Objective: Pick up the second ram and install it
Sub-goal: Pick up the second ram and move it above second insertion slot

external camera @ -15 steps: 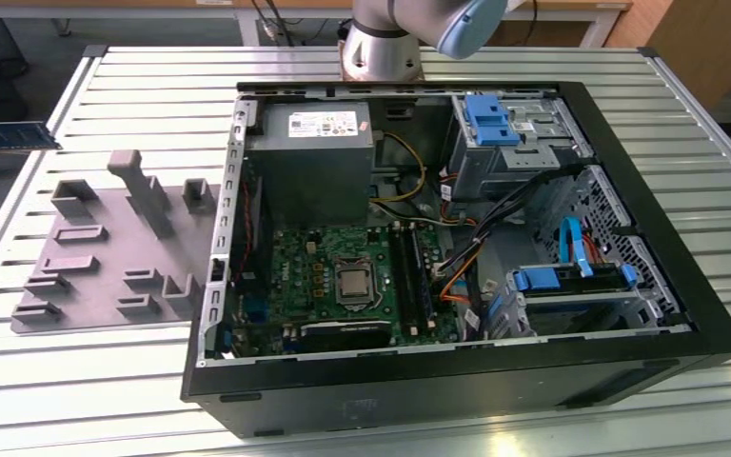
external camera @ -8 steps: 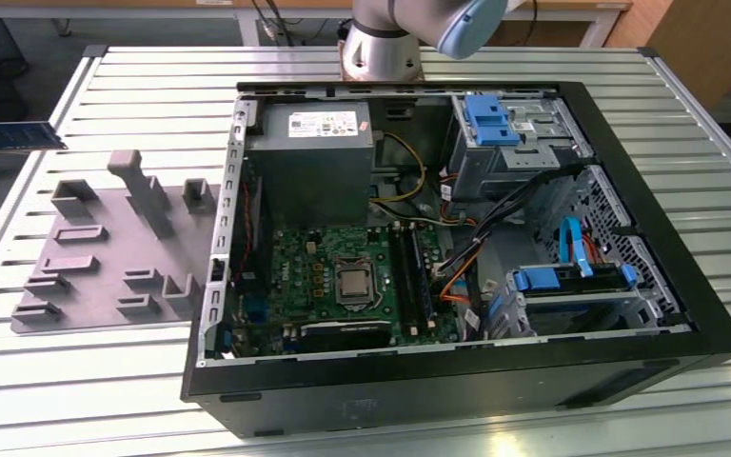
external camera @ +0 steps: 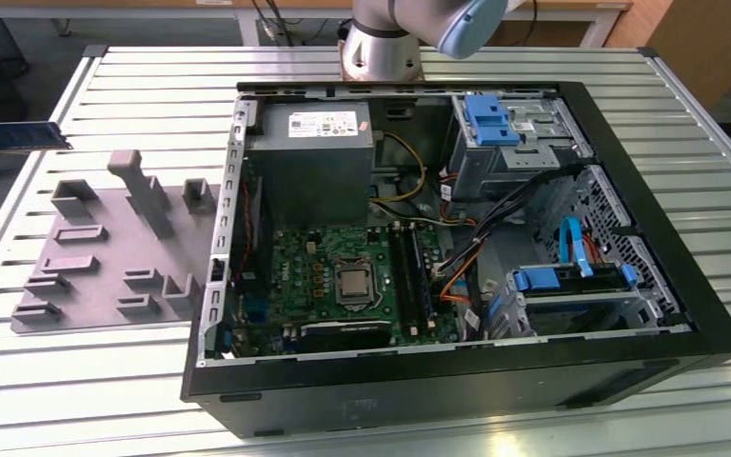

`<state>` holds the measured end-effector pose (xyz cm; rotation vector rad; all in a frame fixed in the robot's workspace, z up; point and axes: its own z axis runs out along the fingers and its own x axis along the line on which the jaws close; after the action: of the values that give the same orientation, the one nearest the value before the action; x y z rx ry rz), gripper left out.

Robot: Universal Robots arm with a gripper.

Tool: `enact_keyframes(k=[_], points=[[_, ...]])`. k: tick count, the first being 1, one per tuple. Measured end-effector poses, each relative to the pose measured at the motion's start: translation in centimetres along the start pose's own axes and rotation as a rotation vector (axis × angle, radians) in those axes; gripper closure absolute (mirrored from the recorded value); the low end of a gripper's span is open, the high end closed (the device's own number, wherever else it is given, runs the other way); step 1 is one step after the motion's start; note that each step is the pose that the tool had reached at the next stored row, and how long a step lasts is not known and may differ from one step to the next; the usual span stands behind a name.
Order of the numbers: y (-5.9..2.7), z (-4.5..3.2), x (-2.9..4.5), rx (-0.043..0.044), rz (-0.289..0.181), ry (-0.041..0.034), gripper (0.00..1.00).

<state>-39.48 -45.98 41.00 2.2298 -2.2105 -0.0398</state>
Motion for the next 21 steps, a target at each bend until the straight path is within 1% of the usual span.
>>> enact_keyframes(k=[21], points=[[-1.13, -0.02, 0.01, 0.0000, 0.000, 0.0000, 0.86]])
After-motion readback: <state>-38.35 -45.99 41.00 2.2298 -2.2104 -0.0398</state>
